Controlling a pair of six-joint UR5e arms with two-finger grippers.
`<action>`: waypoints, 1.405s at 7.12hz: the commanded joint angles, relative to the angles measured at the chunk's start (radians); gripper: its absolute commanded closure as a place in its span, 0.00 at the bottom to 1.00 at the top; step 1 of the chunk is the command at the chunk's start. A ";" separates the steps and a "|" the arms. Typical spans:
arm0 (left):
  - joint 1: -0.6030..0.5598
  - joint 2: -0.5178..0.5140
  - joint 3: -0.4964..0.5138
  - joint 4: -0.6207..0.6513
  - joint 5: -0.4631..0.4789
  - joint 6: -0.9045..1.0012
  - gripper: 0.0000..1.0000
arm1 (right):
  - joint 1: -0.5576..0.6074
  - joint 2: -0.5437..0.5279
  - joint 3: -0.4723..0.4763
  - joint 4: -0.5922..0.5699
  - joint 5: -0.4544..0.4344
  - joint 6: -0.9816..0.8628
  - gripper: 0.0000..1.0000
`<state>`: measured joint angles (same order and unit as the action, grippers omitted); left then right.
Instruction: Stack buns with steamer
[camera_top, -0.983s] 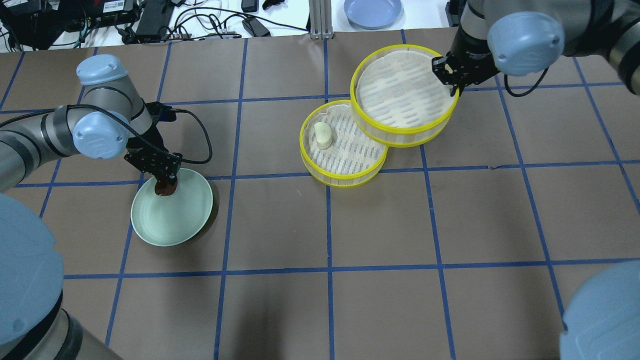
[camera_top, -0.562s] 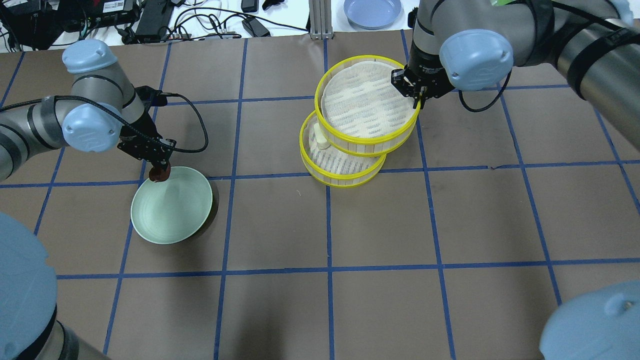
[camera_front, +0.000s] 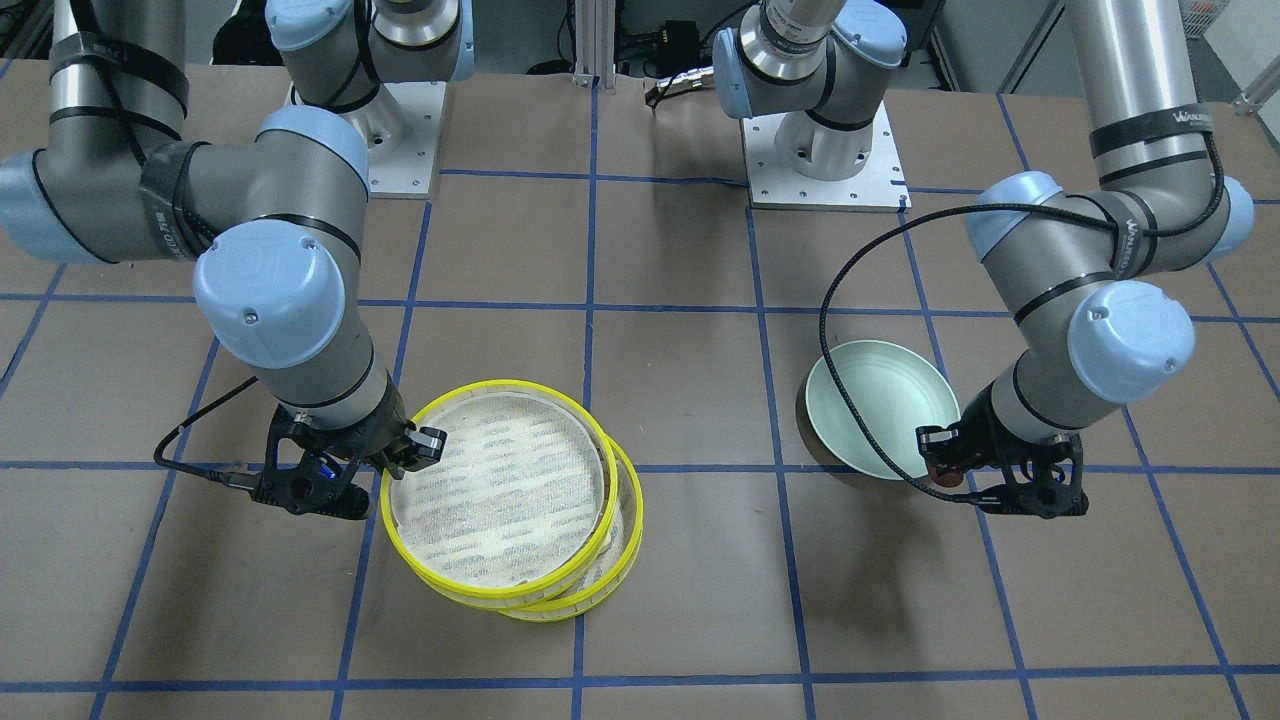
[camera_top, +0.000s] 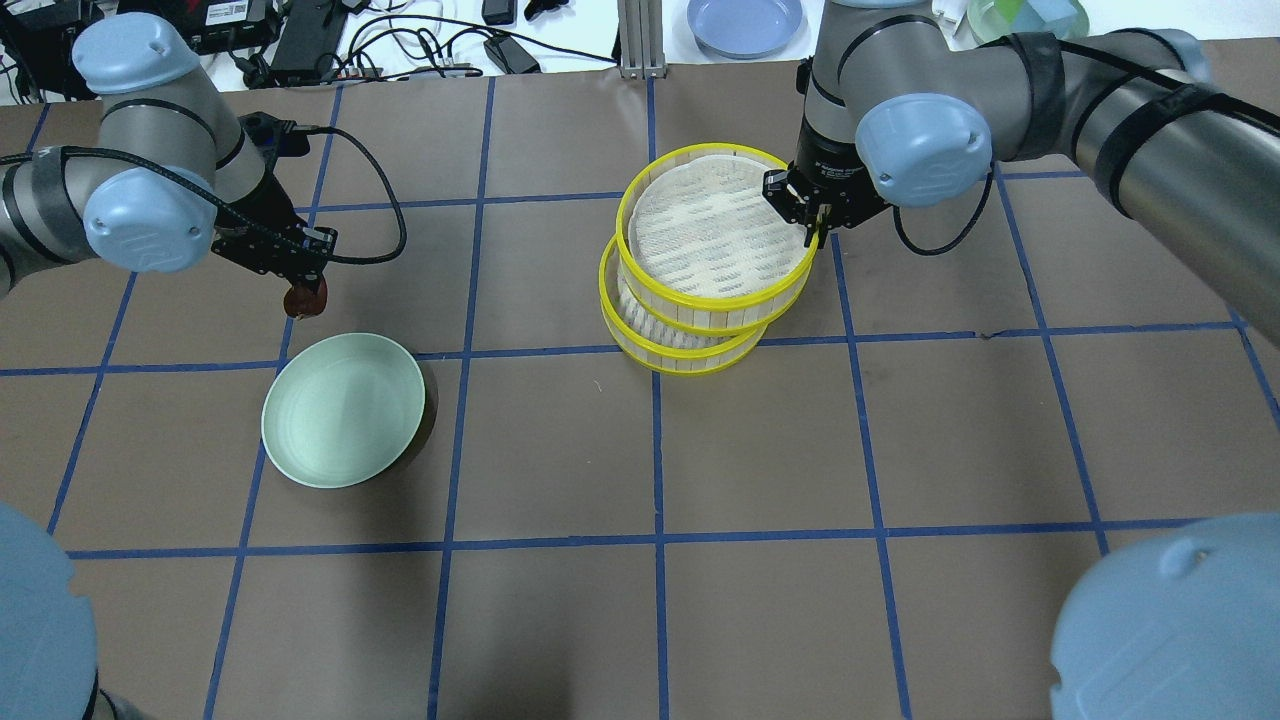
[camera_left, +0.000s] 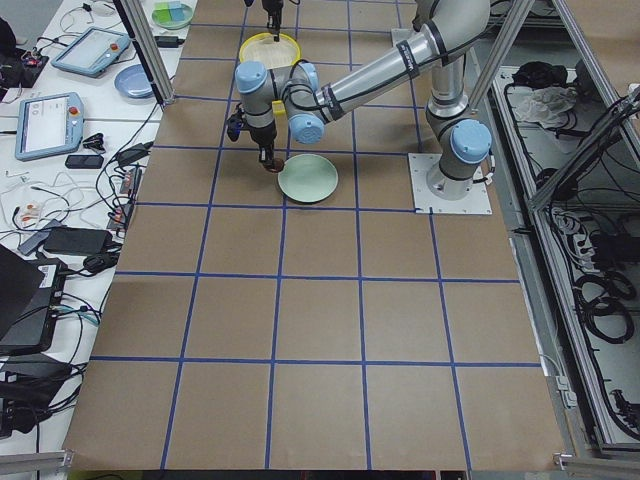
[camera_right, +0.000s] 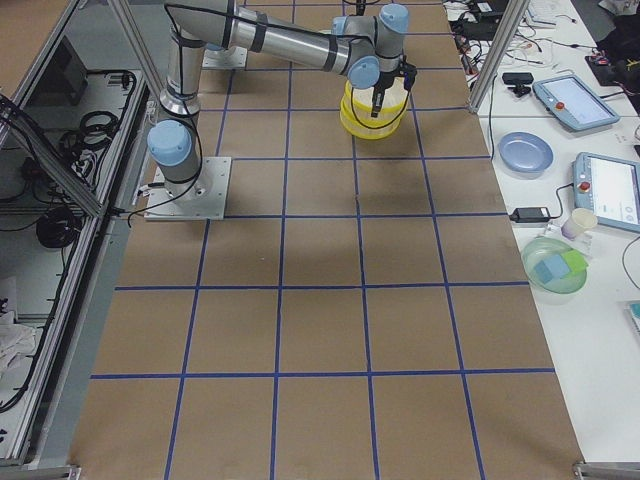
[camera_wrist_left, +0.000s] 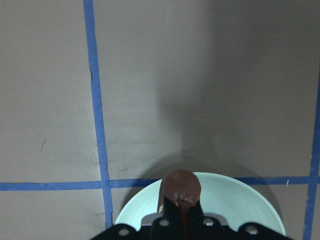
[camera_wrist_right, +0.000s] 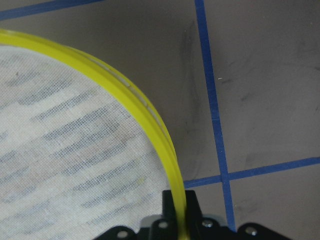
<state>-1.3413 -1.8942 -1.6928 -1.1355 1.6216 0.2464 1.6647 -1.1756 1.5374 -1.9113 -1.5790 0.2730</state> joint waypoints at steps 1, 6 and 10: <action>0.001 0.029 0.054 -0.025 -0.025 -0.060 1.00 | 0.007 0.017 0.001 -0.012 0.002 0.009 1.00; -0.001 0.084 0.064 -0.038 -0.019 -0.095 1.00 | 0.018 0.030 0.001 -0.051 0.045 0.049 1.00; -0.001 0.104 0.064 -0.036 -0.032 -0.096 1.00 | 0.018 0.034 0.029 -0.046 0.043 0.051 1.00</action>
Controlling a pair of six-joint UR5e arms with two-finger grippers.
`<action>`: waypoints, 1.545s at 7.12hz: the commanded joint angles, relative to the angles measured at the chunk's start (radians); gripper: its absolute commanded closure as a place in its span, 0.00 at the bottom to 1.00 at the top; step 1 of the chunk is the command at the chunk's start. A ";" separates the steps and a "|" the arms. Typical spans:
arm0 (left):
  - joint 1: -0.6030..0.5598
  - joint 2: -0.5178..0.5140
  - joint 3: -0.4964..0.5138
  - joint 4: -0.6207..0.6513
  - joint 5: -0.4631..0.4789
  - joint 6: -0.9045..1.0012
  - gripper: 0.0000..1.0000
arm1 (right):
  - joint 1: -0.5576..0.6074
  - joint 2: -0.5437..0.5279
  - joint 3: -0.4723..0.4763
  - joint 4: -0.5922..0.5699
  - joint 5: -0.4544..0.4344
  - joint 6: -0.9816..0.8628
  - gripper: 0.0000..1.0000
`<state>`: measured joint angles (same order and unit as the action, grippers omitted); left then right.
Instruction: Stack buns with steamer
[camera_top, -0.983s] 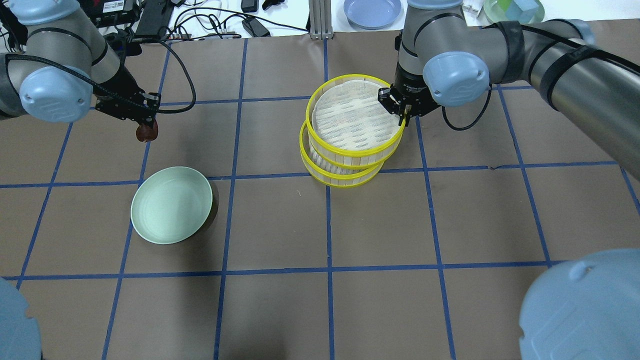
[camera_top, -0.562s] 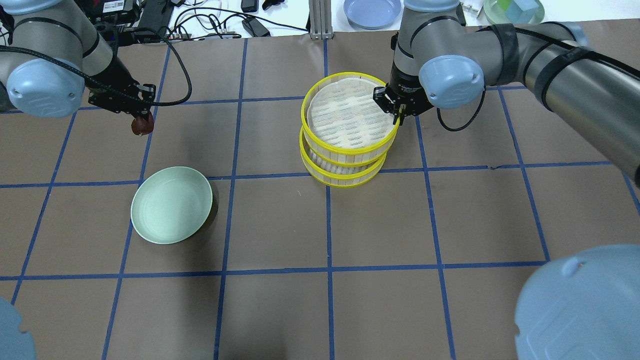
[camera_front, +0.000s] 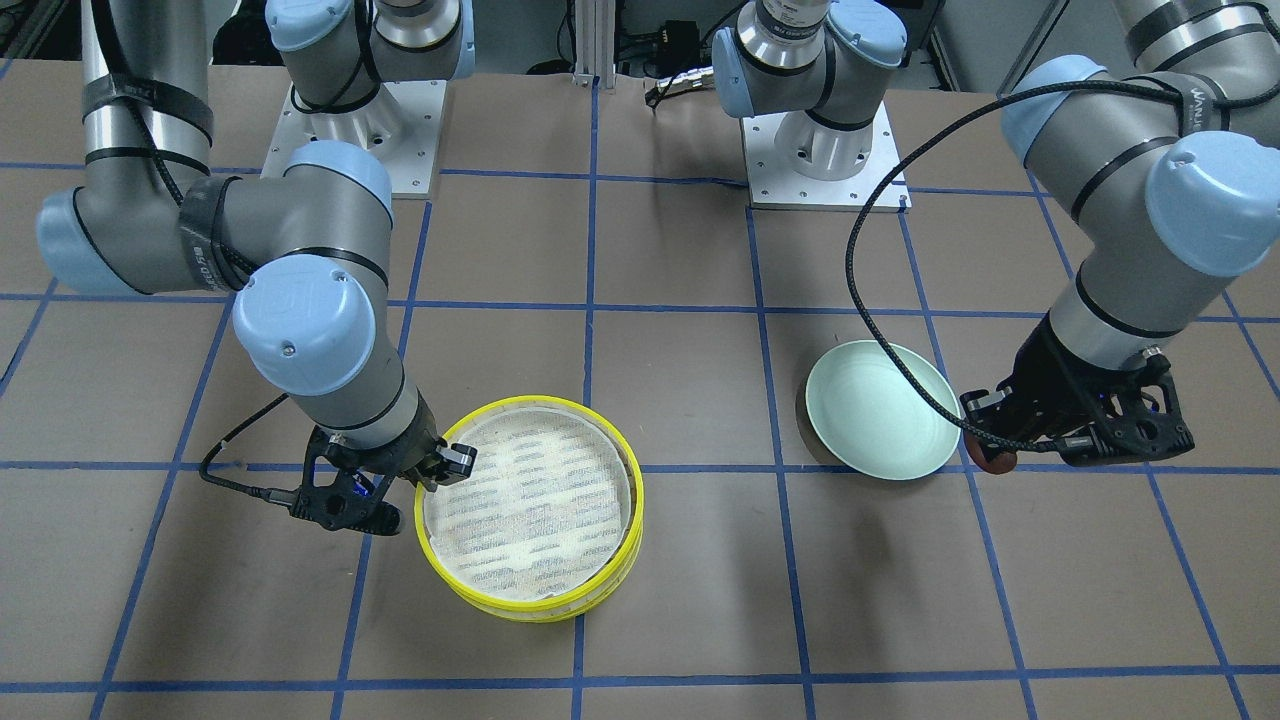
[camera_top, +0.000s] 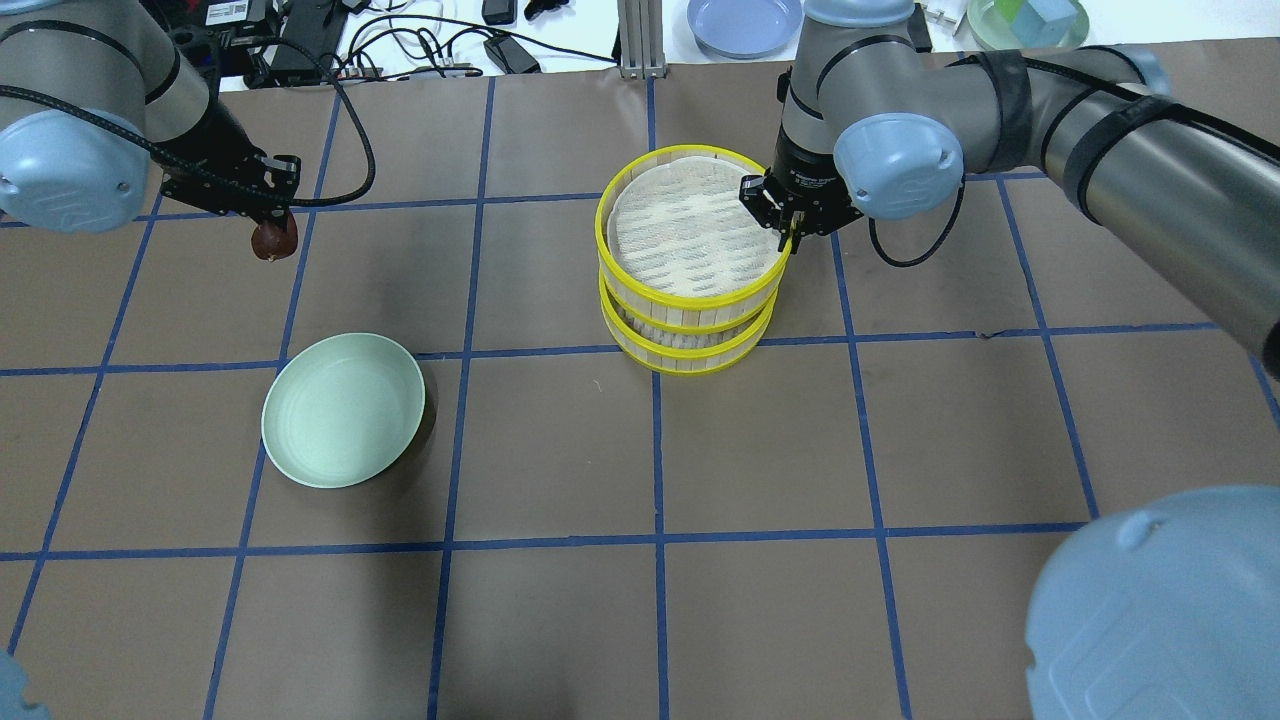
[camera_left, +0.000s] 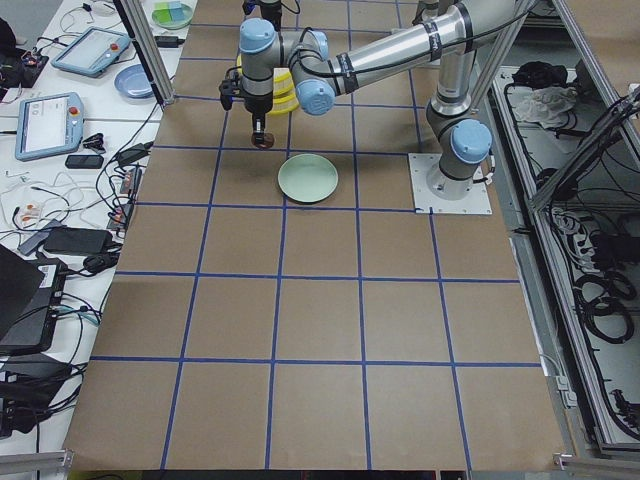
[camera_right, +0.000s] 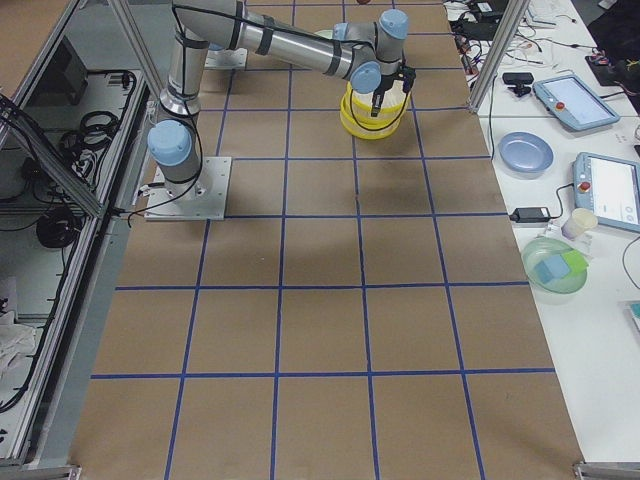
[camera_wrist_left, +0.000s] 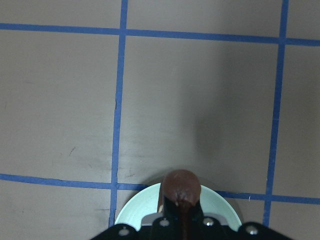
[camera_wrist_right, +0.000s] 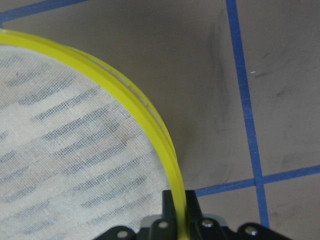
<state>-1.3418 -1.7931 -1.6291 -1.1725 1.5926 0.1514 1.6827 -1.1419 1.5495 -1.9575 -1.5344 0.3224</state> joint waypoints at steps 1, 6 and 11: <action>-0.002 0.009 0.000 0.001 -0.031 -0.030 1.00 | 0.000 0.001 0.020 -0.007 -0.001 0.003 1.00; -0.023 0.034 0.002 0.013 -0.057 -0.098 1.00 | 0.009 0.004 0.023 -0.001 -0.001 -0.006 1.00; -0.150 0.038 0.000 0.120 -0.184 -0.429 1.00 | -0.076 -0.115 -0.006 0.059 -0.007 -0.260 0.00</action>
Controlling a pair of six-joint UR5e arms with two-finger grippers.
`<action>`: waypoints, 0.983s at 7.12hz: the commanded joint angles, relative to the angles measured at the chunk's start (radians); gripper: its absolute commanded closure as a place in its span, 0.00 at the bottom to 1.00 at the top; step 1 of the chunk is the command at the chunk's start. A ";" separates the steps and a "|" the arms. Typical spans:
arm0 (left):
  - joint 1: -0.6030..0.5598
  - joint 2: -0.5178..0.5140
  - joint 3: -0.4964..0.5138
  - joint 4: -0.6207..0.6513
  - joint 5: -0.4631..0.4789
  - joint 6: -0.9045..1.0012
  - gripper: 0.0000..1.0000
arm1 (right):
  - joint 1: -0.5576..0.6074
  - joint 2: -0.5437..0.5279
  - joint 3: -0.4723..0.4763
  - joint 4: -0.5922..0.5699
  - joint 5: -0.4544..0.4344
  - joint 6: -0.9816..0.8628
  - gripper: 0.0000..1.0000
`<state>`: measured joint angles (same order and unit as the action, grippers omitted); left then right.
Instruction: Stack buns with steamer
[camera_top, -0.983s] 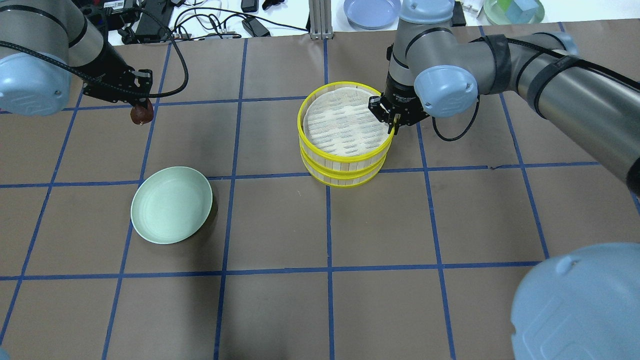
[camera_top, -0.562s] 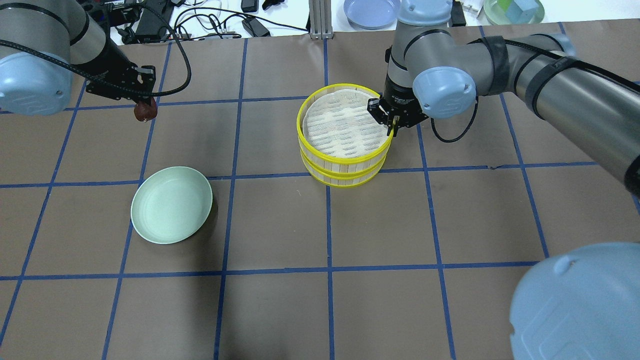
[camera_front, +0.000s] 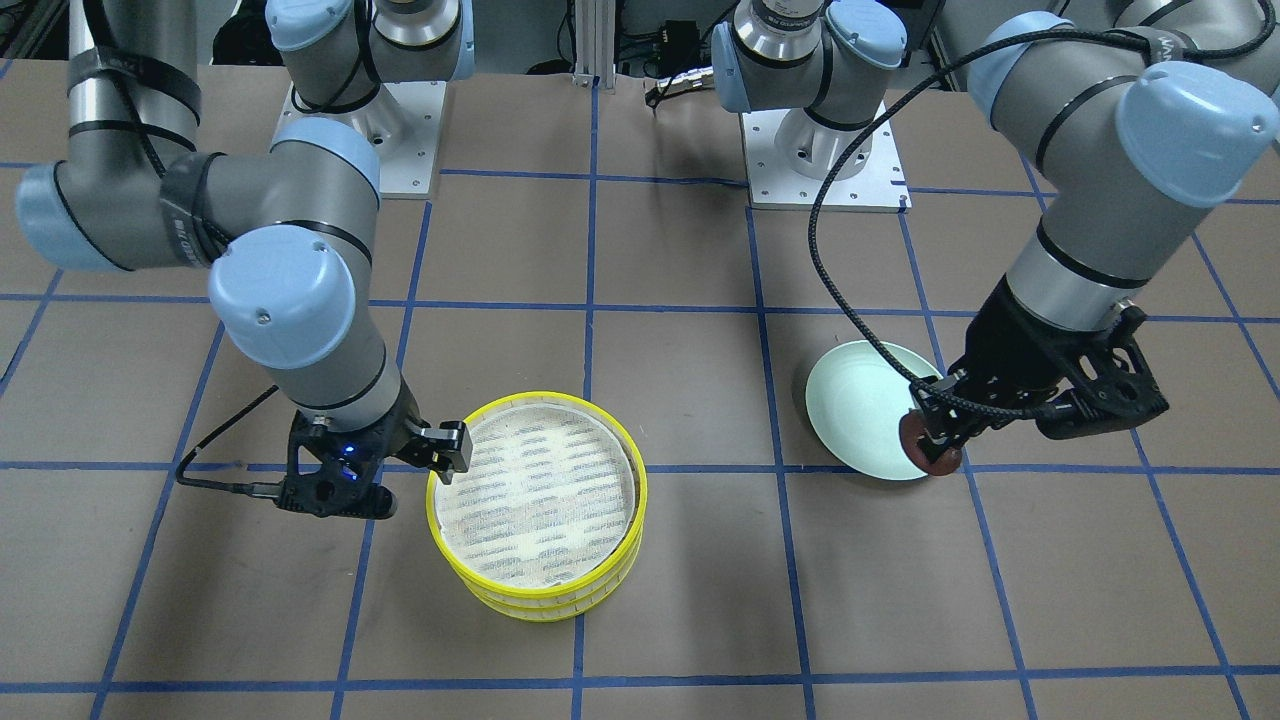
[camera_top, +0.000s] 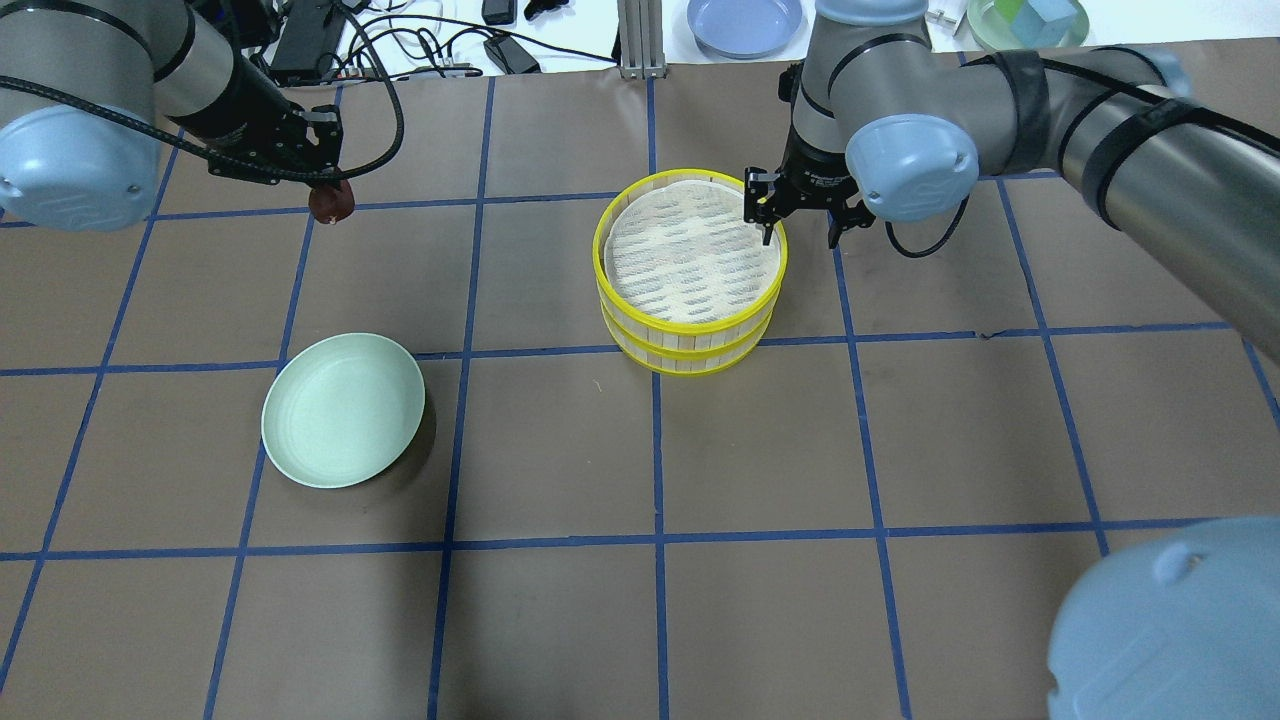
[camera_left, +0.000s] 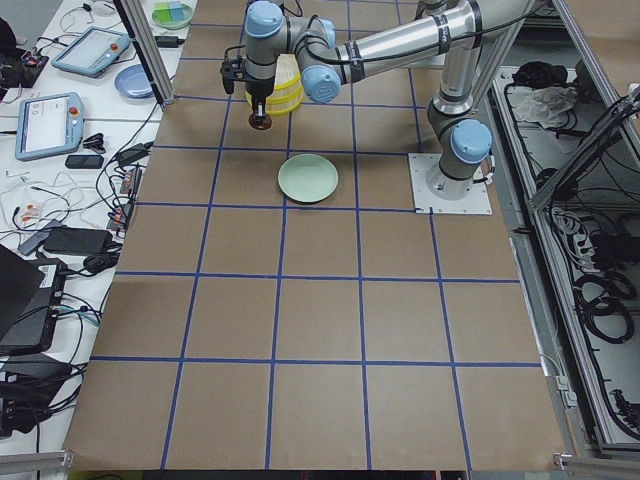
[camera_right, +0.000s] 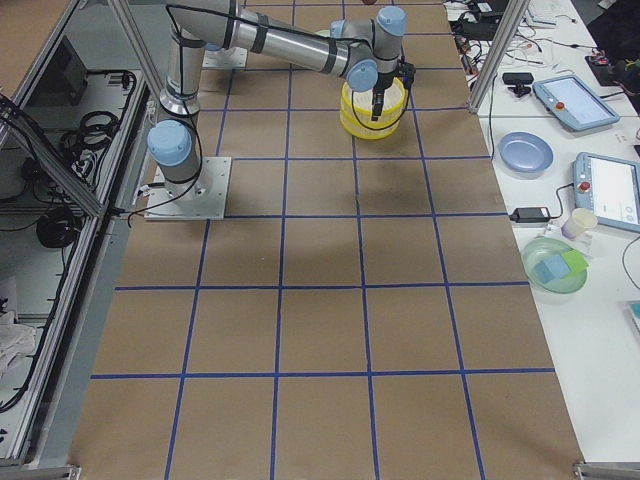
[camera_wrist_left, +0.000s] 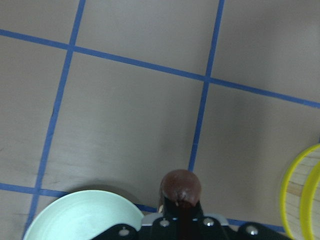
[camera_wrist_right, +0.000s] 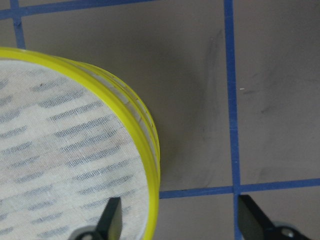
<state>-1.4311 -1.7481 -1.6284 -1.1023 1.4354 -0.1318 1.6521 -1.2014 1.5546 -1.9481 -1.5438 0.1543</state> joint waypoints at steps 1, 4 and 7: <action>-0.127 -0.025 -0.005 0.090 -0.065 -0.278 1.00 | -0.099 -0.131 -0.045 0.160 -0.007 -0.211 0.00; -0.270 -0.126 -0.011 0.287 -0.229 -0.515 1.00 | -0.150 -0.222 -0.056 0.261 -0.009 -0.283 0.00; -0.311 -0.214 -0.013 0.373 -0.234 -0.528 0.65 | -0.147 -0.240 -0.050 0.268 -0.012 -0.280 0.00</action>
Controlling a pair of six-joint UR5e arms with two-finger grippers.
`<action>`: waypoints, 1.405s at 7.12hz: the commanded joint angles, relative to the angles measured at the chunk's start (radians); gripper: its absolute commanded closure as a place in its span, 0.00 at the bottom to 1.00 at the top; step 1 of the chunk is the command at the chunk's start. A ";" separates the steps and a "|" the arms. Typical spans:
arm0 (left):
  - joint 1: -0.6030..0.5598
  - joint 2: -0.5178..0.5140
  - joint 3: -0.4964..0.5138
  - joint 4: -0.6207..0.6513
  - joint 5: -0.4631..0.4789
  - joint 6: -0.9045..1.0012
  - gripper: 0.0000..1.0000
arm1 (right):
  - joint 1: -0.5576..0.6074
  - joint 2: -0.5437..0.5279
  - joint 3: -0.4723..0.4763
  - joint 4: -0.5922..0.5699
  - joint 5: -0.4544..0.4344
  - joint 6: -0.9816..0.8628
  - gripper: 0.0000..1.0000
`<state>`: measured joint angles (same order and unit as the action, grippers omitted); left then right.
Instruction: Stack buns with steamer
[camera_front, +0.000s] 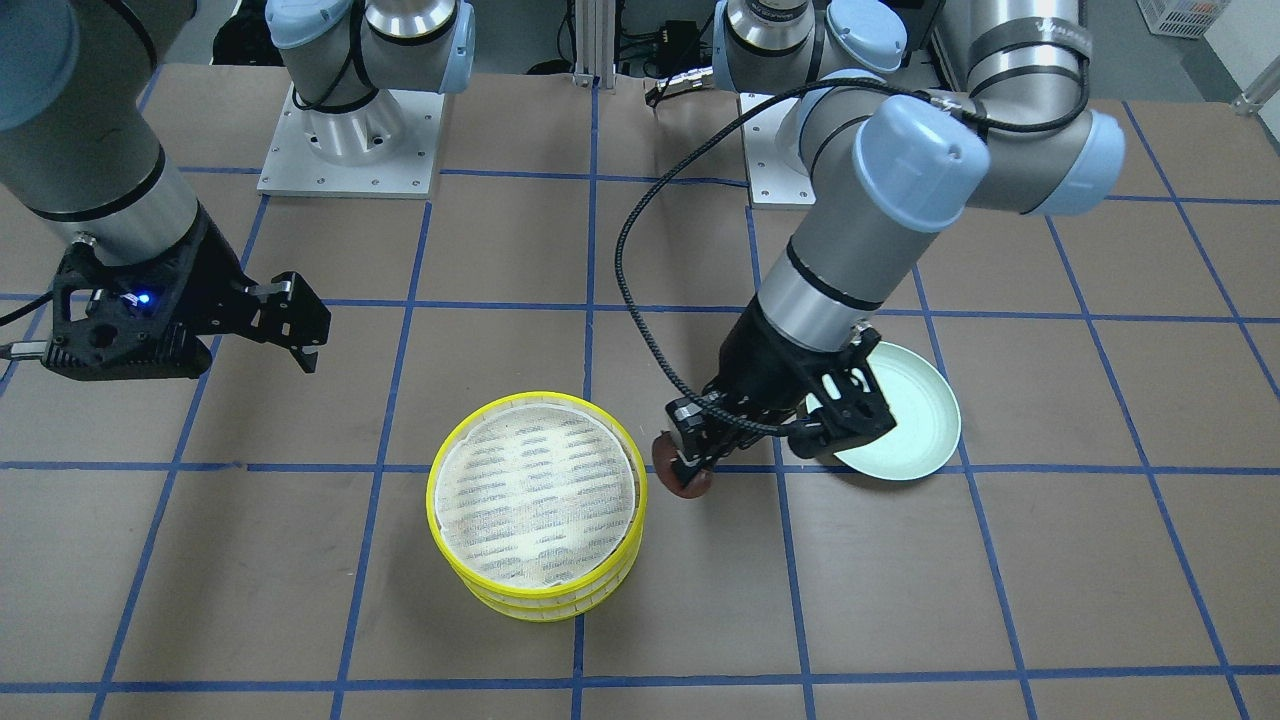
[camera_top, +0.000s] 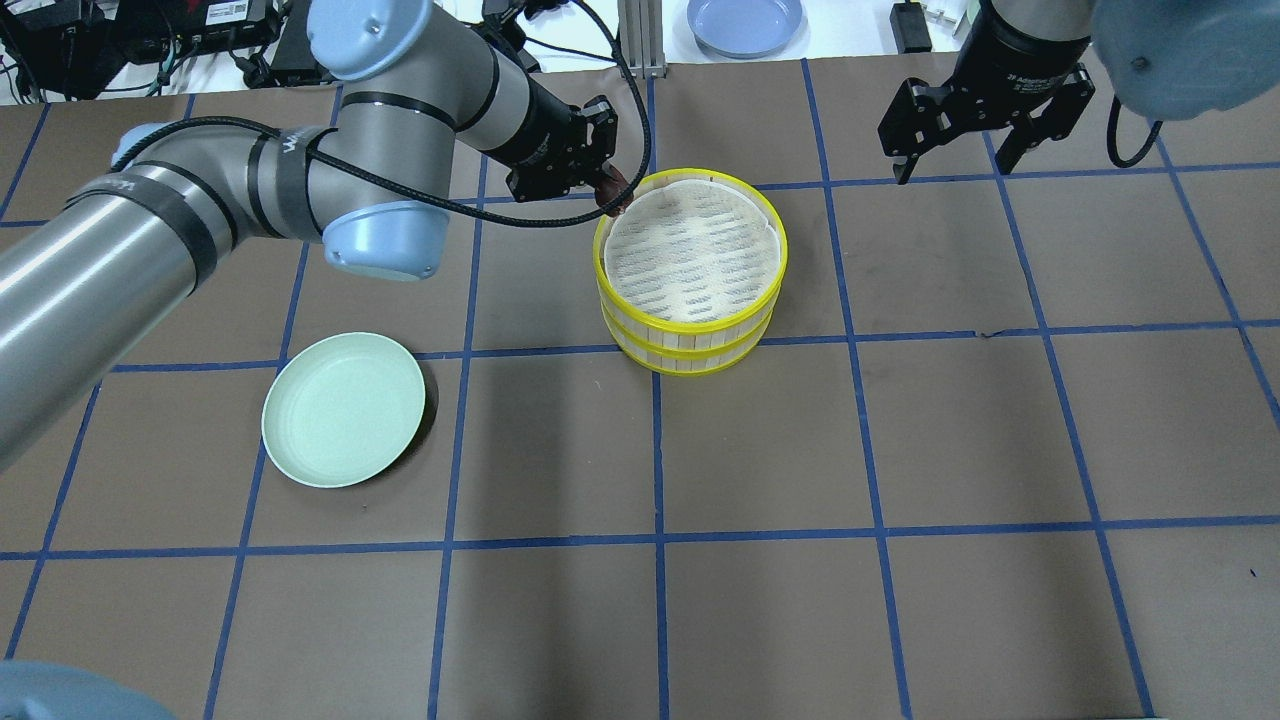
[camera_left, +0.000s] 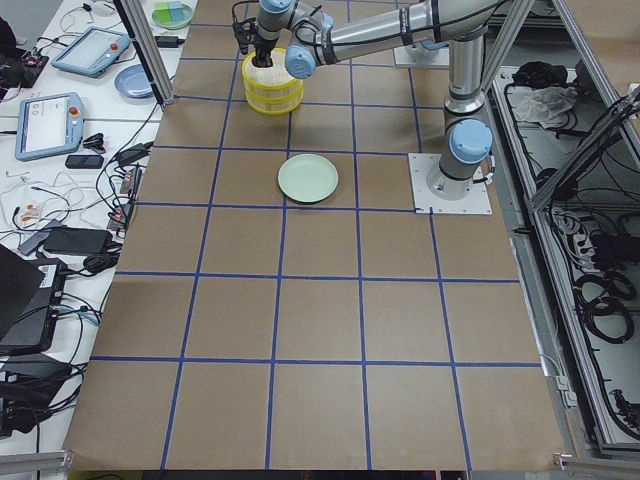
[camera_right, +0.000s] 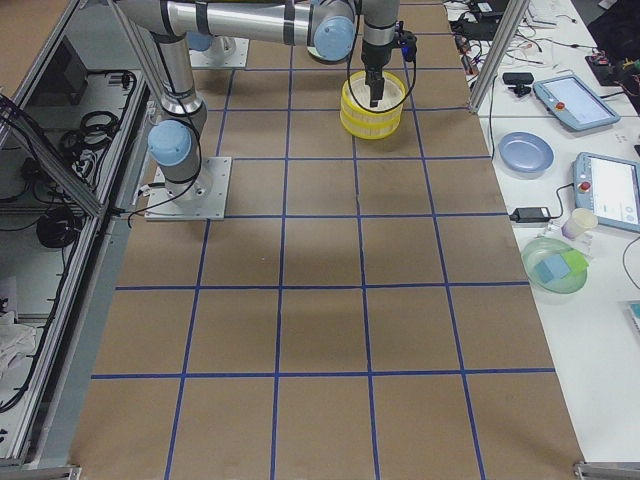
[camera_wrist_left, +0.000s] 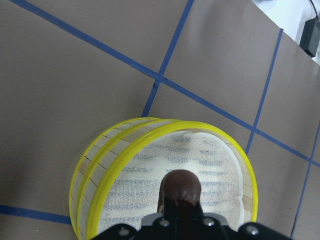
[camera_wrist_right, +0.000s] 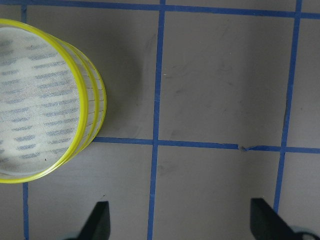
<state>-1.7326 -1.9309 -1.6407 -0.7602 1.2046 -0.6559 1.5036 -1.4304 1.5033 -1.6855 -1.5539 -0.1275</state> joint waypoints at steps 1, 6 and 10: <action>-0.013 -0.046 0.001 0.038 -0.005 -0.008 0.22 | 0.001 -0.028 0.002 0.021 -0.017 0.002 0.00; -0.037 -0.051 0.007 0.042 -0.007 -0.111 0.00 | 0.006 -0.064 0.006 0.032 -0.011 0.016 0.00; 0.007 0.031 0.121 -0.218 0.156 0.246 0.00 | 0.007 -0.067 0.008 0.032 -0.003 0.016 0.00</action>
<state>-1.7581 -1.9342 -1.5842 -0.8110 1.2514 -0.6049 1.5099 -1.4958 1.5104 -1.6536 -1.5590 -0.1120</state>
